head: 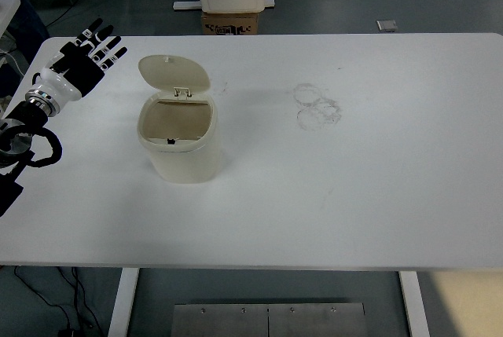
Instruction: Open trash bin
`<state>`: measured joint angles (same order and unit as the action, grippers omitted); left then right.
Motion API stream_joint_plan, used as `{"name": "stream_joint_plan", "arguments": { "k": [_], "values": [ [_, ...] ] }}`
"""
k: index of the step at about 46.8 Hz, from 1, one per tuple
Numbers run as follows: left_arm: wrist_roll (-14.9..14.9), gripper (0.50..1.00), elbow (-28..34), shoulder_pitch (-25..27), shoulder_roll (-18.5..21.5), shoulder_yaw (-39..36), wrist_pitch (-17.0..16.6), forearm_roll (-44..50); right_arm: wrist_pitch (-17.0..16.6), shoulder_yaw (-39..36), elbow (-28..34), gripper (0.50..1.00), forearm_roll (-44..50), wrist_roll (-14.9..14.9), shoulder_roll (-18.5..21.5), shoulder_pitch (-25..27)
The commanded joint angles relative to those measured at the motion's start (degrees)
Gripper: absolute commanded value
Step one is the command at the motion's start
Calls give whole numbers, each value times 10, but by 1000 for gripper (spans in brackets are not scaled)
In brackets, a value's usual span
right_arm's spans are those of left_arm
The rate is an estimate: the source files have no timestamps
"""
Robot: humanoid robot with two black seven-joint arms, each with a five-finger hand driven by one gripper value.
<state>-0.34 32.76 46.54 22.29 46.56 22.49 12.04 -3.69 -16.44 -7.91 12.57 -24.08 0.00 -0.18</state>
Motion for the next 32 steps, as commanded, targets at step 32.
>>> {"name": "stream_joint_plan", "arguments": {
  "k": [32],
  "values": [
    [10,1000,-1,-16,-6,0,-4,14,-6,0,-2,991,0,-2,0,0]
  ]
}}
